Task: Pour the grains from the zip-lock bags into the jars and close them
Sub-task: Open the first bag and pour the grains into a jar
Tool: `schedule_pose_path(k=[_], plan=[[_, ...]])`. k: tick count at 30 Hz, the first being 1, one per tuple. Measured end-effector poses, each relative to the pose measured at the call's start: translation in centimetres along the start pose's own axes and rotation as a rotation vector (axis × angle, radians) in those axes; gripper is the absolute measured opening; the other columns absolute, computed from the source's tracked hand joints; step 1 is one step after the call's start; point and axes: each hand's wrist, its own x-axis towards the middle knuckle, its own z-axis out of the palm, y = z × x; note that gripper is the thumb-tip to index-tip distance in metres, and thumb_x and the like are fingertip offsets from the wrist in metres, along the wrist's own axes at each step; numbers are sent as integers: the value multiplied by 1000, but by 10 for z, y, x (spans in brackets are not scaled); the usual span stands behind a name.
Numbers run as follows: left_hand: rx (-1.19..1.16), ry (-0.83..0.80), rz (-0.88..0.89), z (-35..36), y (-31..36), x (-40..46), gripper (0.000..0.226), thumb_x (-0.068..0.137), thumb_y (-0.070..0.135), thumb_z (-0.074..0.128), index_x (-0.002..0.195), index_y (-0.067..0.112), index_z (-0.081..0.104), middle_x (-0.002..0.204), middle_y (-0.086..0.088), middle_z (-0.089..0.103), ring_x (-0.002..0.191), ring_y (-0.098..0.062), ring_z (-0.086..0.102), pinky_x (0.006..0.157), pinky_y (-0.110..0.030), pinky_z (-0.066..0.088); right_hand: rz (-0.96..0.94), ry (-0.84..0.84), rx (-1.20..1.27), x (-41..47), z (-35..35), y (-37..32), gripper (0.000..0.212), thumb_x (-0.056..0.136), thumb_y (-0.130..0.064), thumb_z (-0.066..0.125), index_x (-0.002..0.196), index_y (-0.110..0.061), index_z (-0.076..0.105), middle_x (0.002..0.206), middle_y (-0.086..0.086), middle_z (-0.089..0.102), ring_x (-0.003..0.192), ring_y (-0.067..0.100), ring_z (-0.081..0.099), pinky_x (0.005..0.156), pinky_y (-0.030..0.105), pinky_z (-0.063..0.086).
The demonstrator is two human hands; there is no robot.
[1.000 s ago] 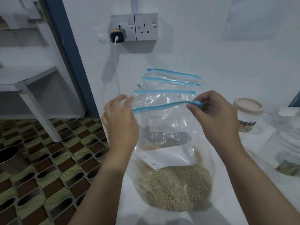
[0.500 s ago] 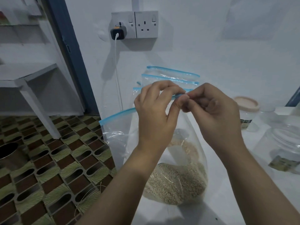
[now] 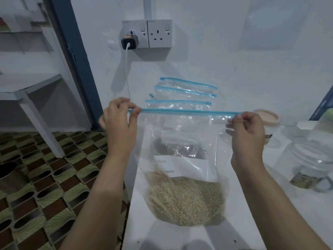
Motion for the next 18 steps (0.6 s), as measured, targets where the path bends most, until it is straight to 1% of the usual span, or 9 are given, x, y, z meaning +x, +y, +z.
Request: schedule_pose_path(k=[2, 5, 7, 9, 11, 13, 15, 16, 18], plan=[[-273, -78, -92, 3, 8, -8, 17, 103, 30, 46, 103, 16, 56, 97, 8, 62, 85, -2, 57, 85, -31, 52, -229, -32, -287, -6, 0, 2, 18, 98, -8, 52, 94, -25, 51, 84, -4, 64, 78, 8, 59, 79, 30, 44], [-359, -122, -27, 8, 24, -16, 16, 104, 28, 44, 99, 16, 53, 81, 10, 61, 68, 1, 53, 68, -17, 46, -597, -188, -887, -13, 5, -2, 43, 80, 1, 60, 116, -22, 60, 114, 4, 64, 109, 29, 53, 94, 44, 38], [-353, -145, 36, 10, 38, -13, 16, 105, 27, 42, 99, 17, 52, 80, 10, 60, 68, 2, 52, 66, -13, 40, -604, -373, -1072, -18, 14, -20, 52, 74, 0, 60, 117, -27, 65, 139, 4, 53, 131, 37, 40, 109, 56, 26], [-358, -152, 84, 9, 55, -7, 15, 105, 25, 41, 98, 17, 52, 80, 8, 61, 66, 4, 51, 63, -9, 36, -520, -580, -1179, -23, 21, -47, 56, 80, -7, 55, 127, -35, 59, 156, -1, 33, 145, 32, 20, 118, 57, 7], [-382, -153, 126, 6, 73, -3, 14, 105, 24, 44, 97, 17, 52, 79, 6, 63, 62, 6, 51, 60, -9, 34, -468, -687, -1237, -26, 24, -71, 55, 87, -18, 50, 139, -36, 47, 162, -4, 17, 149, 27, 5, 118, 55, -2], [-439, -127, 156, 1, 87, 0, 13, 103, 25, 49, 97, 15, 56, 75, 5, 64, 59, 5, 52, 58, -11, 36, -477, -673, -1231, -27, 27, -88, 45, 94, -31, 46, 139, -30, 46, 155, -3, 32, 146, 25, 15, 118, 53, 0], [-509, -98, 159, -3, 99, 2, 15, 100, 25, 55, 97, 12, 60, 72, 8, 65, 61, 0, 57, 59, -20, 44, -575, -575, -1103, -27, 34, -92, 33, 99, -39, 44, 127, -26, 53, 116, -6, 60, 126, 23, 44, 113, 47, 18], [-549, -98, 154, -4, 103, 1, 14, 100, 26, 56, 98, 12, 61, 72, 8, 65, 62, -4, 59, 60, -27, 49, -619, -529, -1014, -25, 39, -90, 27, 100, -39, 45, 119, -24, 58, 96, -9, 62, 108, 23, 55, 104, 43, 32], [-630, -131, 131, -3, 104, -3, 10, 99, 29, 57, 101, 20, 60, 78, 8, 67, 68, -10, 62, 66, -35, 52, -636, -457, -868, -19, 47, -84, 18, 101, -32, 47, 103, -21, 62, 83, -8, 65, 83, 24, 59, 78, 39, 49]])
